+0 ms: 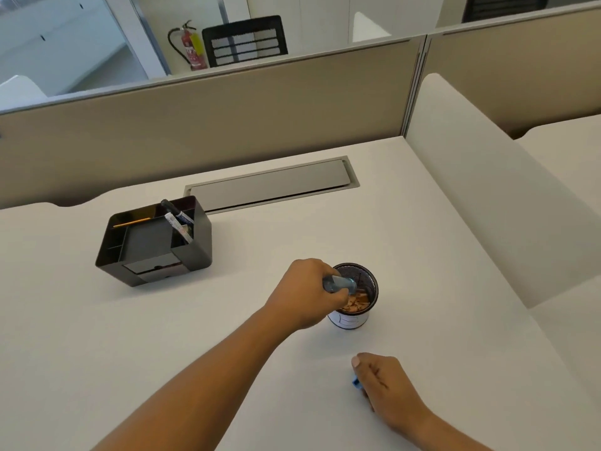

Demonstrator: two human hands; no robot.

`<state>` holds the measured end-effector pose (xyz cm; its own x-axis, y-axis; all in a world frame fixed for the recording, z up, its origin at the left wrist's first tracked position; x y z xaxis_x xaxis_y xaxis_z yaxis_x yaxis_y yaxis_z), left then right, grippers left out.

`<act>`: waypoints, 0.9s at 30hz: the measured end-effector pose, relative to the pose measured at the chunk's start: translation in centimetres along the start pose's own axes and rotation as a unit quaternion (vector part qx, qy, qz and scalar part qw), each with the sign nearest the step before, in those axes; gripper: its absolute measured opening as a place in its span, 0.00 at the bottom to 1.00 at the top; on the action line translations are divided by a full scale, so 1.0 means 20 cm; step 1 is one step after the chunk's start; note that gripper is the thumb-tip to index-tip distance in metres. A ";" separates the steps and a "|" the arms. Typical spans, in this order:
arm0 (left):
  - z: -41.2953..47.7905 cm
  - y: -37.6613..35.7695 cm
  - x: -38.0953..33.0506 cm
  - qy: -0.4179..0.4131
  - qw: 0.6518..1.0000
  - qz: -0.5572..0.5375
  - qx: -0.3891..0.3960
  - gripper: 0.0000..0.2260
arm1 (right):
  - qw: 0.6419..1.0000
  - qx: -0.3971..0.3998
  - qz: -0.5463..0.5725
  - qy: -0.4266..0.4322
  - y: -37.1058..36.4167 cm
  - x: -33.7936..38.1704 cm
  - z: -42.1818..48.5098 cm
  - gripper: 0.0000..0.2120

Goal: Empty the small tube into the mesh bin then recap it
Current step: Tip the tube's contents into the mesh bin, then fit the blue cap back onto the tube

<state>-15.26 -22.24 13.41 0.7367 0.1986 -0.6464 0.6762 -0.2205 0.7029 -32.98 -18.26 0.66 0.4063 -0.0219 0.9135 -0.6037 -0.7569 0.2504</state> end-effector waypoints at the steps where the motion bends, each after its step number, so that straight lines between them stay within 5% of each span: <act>1: 0.01 0.00 0.00 0.005 1.000 0.001 0.001 0.09 | 1.000 0.002 0.000 0.003 0.00 0.00 0.00 0.23; 10: -0.02 -0.01 0.03 0.011 1.000 0.012 -0.018 0.15 | 0.999 0.017 0.032 -0.022 0.01 0.05 -0.02 0.19; 17: -0.22 0.02 0.12 0.011 0.993 -0.109 -0.046 0.12 | 0.991 0.039 0.123 -0.032 0.04 0.24 -0.03 0.03; 27: -0.71 0.03 0.38 0.010 0.981 -0.167 -0.097 0.14 | 0.979 0.022 0.188 0.081 -0.06 0.67 -0.08 0.15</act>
<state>-9.26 -7.35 13.06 0.4724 0.2487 -0.8455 0.8662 0.0463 0.4976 -27.90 -16.54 13.02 0.0448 -0.2027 0.9782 -0.6578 -0.7430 -0.1238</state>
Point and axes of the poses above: each hand's wrist, its own z-axis towards the middle knuckle, its own y-axis out of the back of the hand, x = y × z, the point moved 3 cm from there along z, towards the middle knuckle, and after that the axes turned 12 degrees about x, right-handed, at the moved point
